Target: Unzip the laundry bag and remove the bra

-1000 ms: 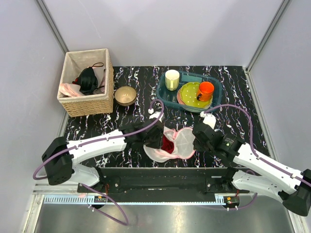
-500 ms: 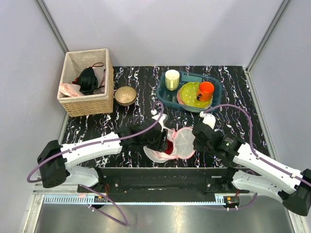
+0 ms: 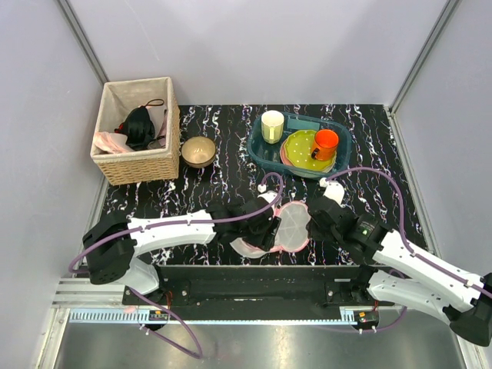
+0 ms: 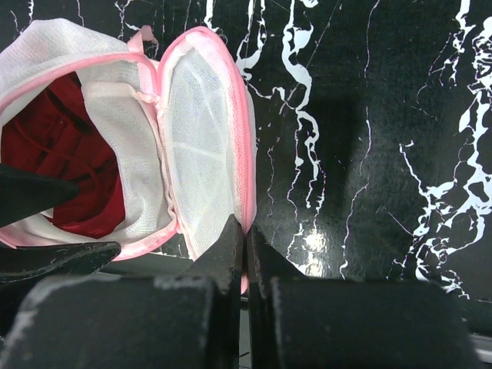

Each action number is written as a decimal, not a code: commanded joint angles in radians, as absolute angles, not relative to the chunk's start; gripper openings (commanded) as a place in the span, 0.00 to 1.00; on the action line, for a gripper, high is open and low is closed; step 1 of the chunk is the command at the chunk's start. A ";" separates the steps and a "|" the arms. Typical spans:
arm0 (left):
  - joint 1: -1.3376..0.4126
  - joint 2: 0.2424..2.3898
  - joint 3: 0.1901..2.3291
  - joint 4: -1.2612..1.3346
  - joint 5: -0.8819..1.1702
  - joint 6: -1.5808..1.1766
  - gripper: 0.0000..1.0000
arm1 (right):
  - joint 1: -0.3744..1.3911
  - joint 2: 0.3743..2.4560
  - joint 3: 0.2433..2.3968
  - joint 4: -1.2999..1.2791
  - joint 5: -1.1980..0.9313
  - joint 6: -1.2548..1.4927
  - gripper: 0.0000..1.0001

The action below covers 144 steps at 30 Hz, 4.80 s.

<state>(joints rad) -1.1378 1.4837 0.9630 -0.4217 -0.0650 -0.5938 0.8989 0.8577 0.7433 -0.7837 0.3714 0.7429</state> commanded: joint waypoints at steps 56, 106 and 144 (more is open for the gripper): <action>-1.022 1.242 0.940 -0.146 -0.055 -0.646 0.00 | 0.905 0.813 0.709 -0.787 0.382 0.805 0.00; -0.528 1.154 1.638 -0.455 0.050 -0.526 0.00 | 0.905 0.838 0.735 -0.735 0.353 0.796 0.00; 0.126 2.051 2.232 -0.588 -0.275 -0.449 0.00 | 0.905 1.043 0.782 -0.568 0.244 0.752 0.00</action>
<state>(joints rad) 0.1303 2.0529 2.2772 -0.6052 -0.3115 -0.3962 0.8989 1.0512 0.7601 -0.6022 0.2432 0.7528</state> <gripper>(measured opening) 0.021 0.011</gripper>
